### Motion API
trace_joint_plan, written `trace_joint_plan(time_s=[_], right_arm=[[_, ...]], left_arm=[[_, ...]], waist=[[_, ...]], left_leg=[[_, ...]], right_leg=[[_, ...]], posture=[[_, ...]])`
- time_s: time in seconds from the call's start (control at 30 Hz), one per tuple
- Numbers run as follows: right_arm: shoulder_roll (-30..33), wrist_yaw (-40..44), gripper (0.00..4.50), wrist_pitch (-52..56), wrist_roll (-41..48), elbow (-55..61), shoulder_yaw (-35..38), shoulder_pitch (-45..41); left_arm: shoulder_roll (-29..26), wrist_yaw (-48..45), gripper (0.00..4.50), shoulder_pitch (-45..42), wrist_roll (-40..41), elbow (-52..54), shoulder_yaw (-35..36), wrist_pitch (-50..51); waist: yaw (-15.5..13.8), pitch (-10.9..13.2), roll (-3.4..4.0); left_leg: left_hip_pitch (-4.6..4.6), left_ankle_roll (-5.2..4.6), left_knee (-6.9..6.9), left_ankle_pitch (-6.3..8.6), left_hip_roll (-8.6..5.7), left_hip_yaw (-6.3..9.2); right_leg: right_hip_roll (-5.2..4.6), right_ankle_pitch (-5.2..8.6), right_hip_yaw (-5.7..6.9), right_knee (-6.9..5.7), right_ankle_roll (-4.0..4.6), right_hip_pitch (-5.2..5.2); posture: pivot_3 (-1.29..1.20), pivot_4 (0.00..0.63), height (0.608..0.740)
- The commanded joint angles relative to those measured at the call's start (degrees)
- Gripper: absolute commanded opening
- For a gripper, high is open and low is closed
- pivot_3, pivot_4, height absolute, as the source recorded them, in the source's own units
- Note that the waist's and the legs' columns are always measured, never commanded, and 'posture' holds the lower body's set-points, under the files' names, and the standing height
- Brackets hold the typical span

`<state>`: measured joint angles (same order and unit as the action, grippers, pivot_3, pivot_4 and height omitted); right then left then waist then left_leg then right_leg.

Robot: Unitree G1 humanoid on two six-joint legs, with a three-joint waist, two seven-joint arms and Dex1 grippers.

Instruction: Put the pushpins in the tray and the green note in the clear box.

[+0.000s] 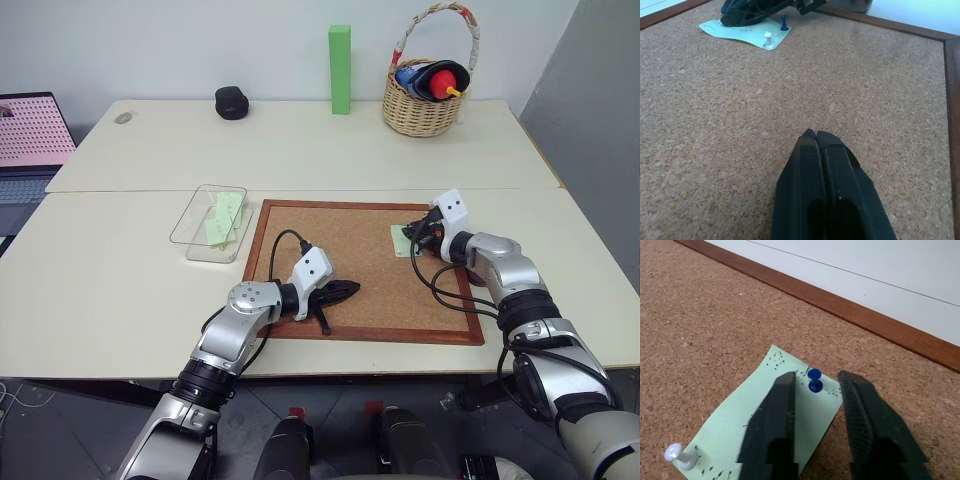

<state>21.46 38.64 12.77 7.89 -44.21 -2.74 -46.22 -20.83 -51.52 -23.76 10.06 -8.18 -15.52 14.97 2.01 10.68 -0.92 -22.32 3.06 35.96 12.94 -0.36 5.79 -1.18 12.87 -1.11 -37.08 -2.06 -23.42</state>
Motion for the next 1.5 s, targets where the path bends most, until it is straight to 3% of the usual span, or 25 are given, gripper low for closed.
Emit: trace_joint_plan(time_s=[0.03,0.1,0.9,1.5], right_arm=[[-0.11,-0.01,0.34,-0.87,0.71,1.16,2.15,-1.78],[-0.16,0.01,0.03,-0.64,0.87,1.59,2.45,-1.62],[-0.03,-3.70,0.03,11.17,5.74,22.74,7.55,4.33],[20.36,1.74,0.03,21.53,6.66,44.24,11.51,24.26]], left_arm=[[-0.33,-0.03,0.00,0.71,-1.07,0.57,-0.74,1.09],[-0.33,0.11,0.00,0.76,-1.20,0.43,-0.82,1.34],[-0.17,0.23,0.00,1.08,-1.47,0.25,-2.01,5.00],[-0.87,-0.79,0.00,0.58,-2.59,-1.45,-2.36,2.93]], waist=[[0.00,0.00,0.00],[0.00,0.00,0.00],[-0.02,-0.03,0.06],[0.03,-0.06,0.12]], left_leg=[[0.00,0.00,0.00,0.00,0.00,0.00],[0.00,0.00,0.00,0.00,0.00,0.00],[0.09,0.00,0.00,0.00,0.00,0.00],[0.20,-0.01,0.00,0.01,0.01,-0.08]], right_leg=[[0.00,0.00,0.00,0.00,0.00,0.00],[0.00,0.00,-0.01,0.00,0.00,0.00],[0.00,0.00,0.00,-0.01,0.00,0.05],[0.00,0.03,-0.07,0.05,0.00,0.15]], posture=[[0.00,0.150,0.740],[0.00,0.150,0.740],[0.00,0.150,0.740],[0.00,0.150,0.740]])
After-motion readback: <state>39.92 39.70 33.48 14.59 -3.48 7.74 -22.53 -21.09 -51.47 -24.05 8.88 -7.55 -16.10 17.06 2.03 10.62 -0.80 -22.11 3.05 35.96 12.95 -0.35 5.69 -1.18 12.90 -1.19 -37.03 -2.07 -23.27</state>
